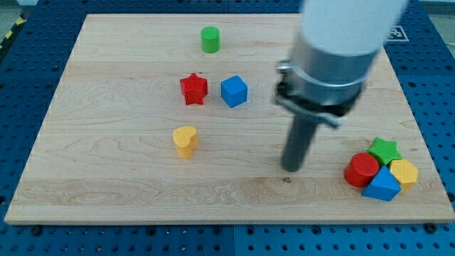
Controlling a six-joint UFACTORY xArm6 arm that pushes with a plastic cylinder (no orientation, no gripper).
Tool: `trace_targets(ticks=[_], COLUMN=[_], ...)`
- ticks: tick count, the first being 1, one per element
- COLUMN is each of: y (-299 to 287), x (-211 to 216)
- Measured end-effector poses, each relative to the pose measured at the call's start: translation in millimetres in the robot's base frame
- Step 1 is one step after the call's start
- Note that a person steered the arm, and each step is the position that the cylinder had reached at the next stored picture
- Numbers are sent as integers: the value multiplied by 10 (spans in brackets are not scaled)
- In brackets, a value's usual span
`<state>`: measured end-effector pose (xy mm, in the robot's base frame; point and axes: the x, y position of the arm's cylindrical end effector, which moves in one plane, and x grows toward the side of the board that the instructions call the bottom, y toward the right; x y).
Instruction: Move the yellow heart closer to the green star
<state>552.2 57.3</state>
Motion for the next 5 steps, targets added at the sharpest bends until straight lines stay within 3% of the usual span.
trace_targets(ticks=[1, 2, 3, 4, 5], y=[-796, -1077, -1737, -2205, -2211], x=[63, 112, 49, -286, -550])
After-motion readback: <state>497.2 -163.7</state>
